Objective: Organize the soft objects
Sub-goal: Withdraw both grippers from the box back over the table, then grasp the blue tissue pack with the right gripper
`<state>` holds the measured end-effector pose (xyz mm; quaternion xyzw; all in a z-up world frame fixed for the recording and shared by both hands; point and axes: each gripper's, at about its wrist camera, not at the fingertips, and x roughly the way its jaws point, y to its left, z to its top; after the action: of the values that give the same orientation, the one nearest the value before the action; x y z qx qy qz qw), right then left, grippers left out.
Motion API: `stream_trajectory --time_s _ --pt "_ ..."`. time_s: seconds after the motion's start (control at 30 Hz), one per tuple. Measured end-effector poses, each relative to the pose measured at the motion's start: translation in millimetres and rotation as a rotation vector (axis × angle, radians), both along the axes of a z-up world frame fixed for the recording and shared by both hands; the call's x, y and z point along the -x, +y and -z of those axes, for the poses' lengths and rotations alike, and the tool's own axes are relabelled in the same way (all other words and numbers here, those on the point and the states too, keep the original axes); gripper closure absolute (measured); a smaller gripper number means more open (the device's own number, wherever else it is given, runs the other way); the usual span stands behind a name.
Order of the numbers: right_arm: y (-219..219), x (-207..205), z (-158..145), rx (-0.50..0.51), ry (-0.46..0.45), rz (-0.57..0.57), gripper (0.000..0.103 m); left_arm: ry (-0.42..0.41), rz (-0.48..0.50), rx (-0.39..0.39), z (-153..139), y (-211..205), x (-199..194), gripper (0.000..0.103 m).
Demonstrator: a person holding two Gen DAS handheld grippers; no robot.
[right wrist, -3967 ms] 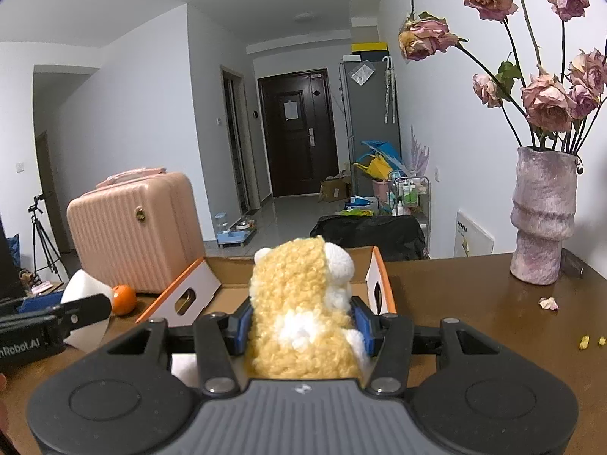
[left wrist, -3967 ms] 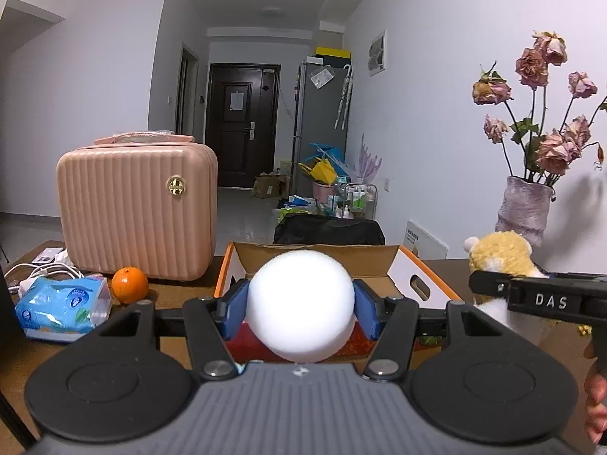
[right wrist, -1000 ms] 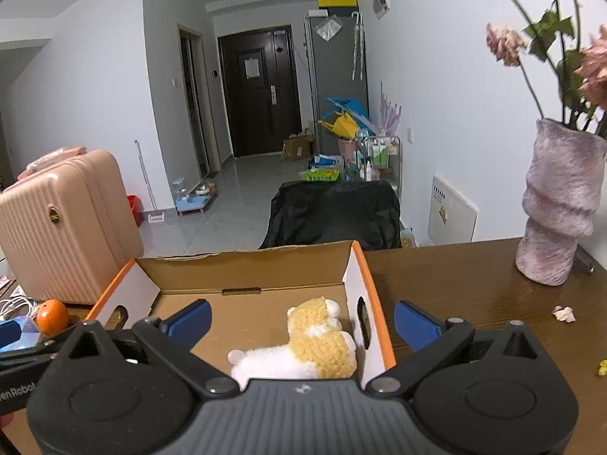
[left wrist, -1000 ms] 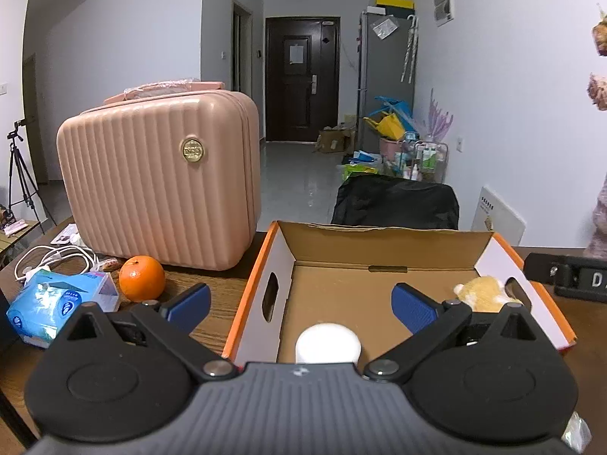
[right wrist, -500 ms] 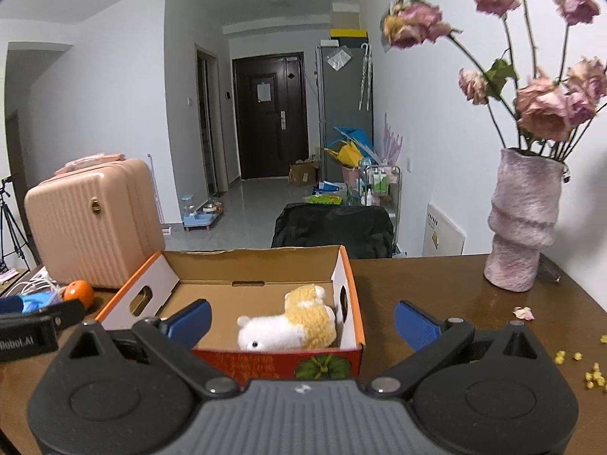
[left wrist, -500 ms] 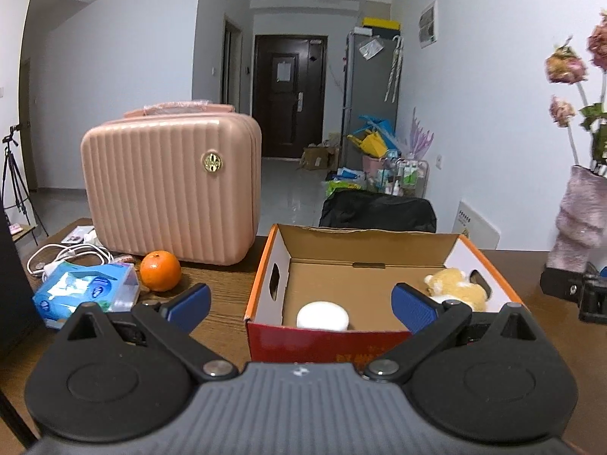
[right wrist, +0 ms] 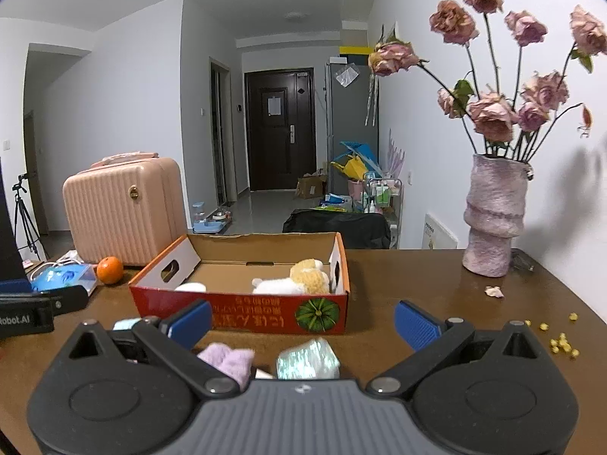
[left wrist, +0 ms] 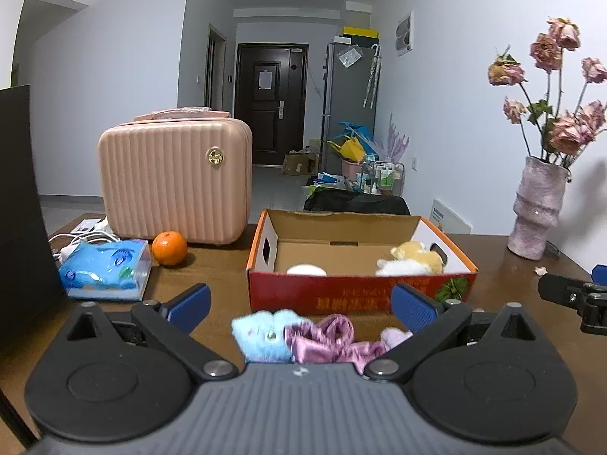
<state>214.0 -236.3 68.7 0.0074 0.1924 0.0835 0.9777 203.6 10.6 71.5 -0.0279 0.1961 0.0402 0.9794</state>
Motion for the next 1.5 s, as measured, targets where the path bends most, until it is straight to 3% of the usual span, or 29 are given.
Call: stream_trajectory --time_s 0.4,0.87,1.13,1.5 --pt "-4.0 70.6 26.8 0.026 0.004 -0.015 0.0 0.001 0.033 -0.003 17.5 -3.5 61.4 0.0" --pt "2.8 119.2 69.8 0.06 0.067 -0.037 0.0 0.029 0.087 -0.007 50.1 -11.5 106.9 0.0" --pt "15.5 122.5 84.3 0.096 0.106 -0.054 0.0 0.039 0.099 -0.004 69.7 -8.5 112.0 0.0" --pt "27.7 90.3 101.3 0.127 0.194 -0.04 0.0 0.064 0.105 0.019 86.0 0.3 103.8 0.0"
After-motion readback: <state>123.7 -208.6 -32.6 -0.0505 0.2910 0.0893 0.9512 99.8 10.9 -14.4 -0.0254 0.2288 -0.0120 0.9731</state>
